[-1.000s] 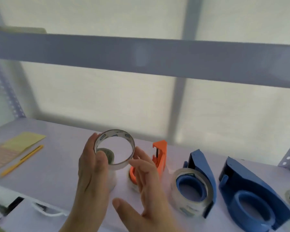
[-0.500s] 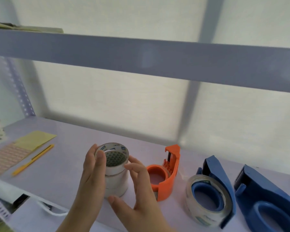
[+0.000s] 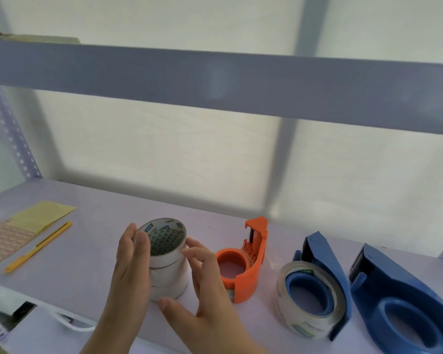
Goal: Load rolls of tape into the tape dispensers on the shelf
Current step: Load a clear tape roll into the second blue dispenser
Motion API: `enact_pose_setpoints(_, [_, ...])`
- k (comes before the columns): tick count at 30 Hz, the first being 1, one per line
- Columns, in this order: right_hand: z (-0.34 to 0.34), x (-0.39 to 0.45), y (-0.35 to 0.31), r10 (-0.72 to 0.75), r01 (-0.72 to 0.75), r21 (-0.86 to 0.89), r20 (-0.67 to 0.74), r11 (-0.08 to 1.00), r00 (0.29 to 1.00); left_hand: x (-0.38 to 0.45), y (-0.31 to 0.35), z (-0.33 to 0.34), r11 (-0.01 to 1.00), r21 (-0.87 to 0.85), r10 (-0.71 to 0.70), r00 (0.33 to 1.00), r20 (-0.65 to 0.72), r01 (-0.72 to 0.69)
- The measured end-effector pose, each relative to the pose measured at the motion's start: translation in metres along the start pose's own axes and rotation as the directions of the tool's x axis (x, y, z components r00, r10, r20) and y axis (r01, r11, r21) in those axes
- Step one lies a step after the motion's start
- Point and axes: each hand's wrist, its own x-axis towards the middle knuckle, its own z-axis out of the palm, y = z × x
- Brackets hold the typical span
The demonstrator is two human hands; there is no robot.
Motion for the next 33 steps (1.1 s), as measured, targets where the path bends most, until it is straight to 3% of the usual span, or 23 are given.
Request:
enact_pose_setpoints(4, [-0.011,-0.011,-0.012,0.059,-0.058,-0.064,0.009,0.996,0.998,-0.003,0.008,0.001,0.997,0.063,0.062,0.991,-0.121,-0.055])
enact_pose_setpoints(7, [-0.032,-0.024,-0.026,0.038,-0.041,-0.136,-0.023,0.990,0.999,-0.012,0.018,0.006,0.952,0.193,0.277,0.939,-0.206,-0.238])
enact_pose_setpoints(10, [-0.061,-0.041,-0.042,0.011,-0.028,-0.187,-0.091,0.982,0.996,-0.033,0.031,0.029,0.824,0.148,0.565,0.812,-0.146,-0.547])
enact_pose_setpoints(13, [-0.098,-0.060,-0.057,-0.020,-0.031,-0.214,-0.229,0.976,0.973,-0.063,0.036,0.069,0.748,-0.034,0.661,0.749,-0.052,-0.663])
enact_pose_setpoints(17, [-0.157,-0.093,-0.075,-0.081,-0.083,-0.292,-0.505,0.953,0.859,-0.101,0.032,0.119,0.770,-0.106,0.633,0.732,0.254,-0.629])
enact_pose_setpoints(20, [-0.210,-0.125,-0.069,-0.101,-0.257,-0.382,-0.706,0.888,0.701,-0.118,0.020,0.151,0.782,-0.078,0.540,0.610,0.579,-0.618])
enact_pose_setpoints(22, [-0.241,-0.145,-0.056,-0.172,-0.447,-0.525,-0.765,0.725,0.620,-0.127,0.014,0.169,0.813,-0.023,0.412,0.547,0.728,-0.582])
enact_pose_setpoints(24, [-0.266,-0.161,-0.036,-0.180,-0.634,-0.605,-0.776,0.481,0.604,-0.137,0.011,0.183,0.799,0.055,0.323,0.504,0.801,-0.599])
enact_pose_setpoints(26, [-0.282,-0.173,-0.014,0.037,-0.794,-0.574,-0.805,0.201,0.592,-0.144,0.014,0.194,0.751,0.128,0.262,0.470,0.843,-0.648])
enact_pose_setpoints(28, [-0.292,-0.183,0.004,0.196,-0.829,-0.556,-0.808,0.057,0.555,-0.150,0.014,0.204,0.688,0.175,0.211,0.425,0.880,-0.704])
enact_pose_setpoints(31, [-0.300,-0.193,0.011,0.114,-0.747,-0.631,-0.743,0.209,0.659,-0.153,0.008,0.216,0.605,0.268,0.106,0.409,0.906,-0.750])
enact_pose_setpoints(33, [-0.301,-0.197,0.009,0.103,-0.744,-0.589,-0.758,0.317,0.644,-0.150,0.004,0.218,0.592,0.319,0.063,0.437,0.897,-0.740])
